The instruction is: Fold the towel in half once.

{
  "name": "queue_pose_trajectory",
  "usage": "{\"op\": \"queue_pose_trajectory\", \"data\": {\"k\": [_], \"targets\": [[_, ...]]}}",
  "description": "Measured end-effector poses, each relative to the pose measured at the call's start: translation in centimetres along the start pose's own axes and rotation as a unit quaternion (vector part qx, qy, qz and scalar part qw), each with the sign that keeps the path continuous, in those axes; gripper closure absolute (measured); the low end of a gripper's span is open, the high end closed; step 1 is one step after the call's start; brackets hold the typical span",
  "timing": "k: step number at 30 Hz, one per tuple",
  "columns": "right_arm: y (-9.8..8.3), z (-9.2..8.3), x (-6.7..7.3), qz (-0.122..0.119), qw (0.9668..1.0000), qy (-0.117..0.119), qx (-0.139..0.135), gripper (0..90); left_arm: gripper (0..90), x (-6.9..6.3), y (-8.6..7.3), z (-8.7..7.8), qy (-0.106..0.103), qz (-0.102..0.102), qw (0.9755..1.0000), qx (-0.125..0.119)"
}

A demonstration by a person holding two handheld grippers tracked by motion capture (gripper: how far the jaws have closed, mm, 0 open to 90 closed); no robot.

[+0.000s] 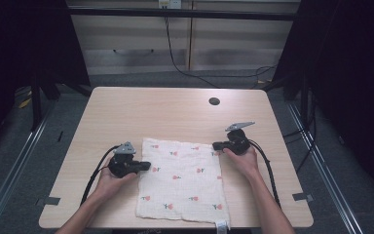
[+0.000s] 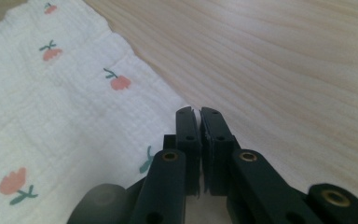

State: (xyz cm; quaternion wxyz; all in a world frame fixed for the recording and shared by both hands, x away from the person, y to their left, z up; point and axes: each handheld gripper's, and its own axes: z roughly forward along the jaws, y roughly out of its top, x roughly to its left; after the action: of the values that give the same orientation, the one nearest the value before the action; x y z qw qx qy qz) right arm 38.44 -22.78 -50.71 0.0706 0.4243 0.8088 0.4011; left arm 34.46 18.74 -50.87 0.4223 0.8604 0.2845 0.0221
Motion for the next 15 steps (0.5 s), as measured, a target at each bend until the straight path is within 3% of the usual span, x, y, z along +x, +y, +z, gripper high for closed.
{"op": "queue_pose_trajectory", "data": {"k": [9,12,15], "targets": [[0.5,-1.0,-0.5,0.011,0.9996,-0.004,-0.027,87.9,88.2,-0.4,0.0,-0.4,-0.002,0.008,0.9999,0.013],[0.6,-0.9,-0.3,0.009,0.9995,-0.005,-0.03,87.9,81.4,-0.5,0.2,-0.4,-0.004,0.009,0.9998,0.014],[0.8,-0.8,-0.2,0.006,0.9995,-0.003,-0.031,87.8,75.3,0.3,1.1,-1.3,0.009,-0.005,0.9999,-0.013]]}}
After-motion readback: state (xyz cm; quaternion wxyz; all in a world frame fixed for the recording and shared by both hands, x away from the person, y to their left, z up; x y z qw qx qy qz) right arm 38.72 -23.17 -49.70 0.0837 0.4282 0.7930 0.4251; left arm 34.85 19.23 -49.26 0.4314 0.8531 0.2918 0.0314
